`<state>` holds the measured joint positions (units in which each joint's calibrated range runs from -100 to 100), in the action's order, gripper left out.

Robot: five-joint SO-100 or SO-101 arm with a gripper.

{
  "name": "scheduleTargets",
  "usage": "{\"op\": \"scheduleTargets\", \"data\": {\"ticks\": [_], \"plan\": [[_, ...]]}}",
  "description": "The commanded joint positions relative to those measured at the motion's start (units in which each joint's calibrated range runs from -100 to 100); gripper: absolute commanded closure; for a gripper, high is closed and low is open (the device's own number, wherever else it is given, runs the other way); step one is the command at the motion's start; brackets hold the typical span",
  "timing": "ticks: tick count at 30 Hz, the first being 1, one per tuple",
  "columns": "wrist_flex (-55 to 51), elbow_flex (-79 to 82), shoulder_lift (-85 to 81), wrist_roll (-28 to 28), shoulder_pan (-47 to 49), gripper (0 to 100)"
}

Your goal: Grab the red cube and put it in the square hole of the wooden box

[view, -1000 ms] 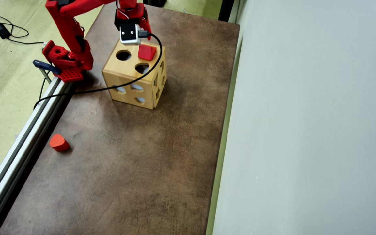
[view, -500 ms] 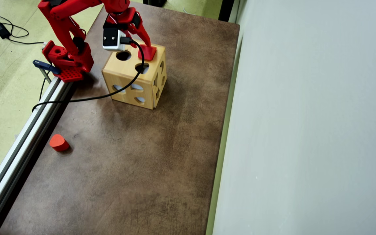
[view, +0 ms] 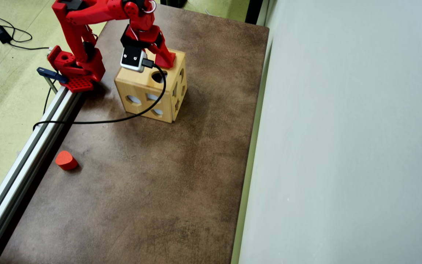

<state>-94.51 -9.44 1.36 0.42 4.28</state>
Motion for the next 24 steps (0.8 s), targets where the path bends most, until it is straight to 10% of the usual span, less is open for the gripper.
{"op": "scheduleTargets", "data": {"ticks": [1,24], "plan": [[2.8,-0.5,0.3,0.2,0.4,68],[1.7,-0.6,0.5,0.2,5.9,68]]}}
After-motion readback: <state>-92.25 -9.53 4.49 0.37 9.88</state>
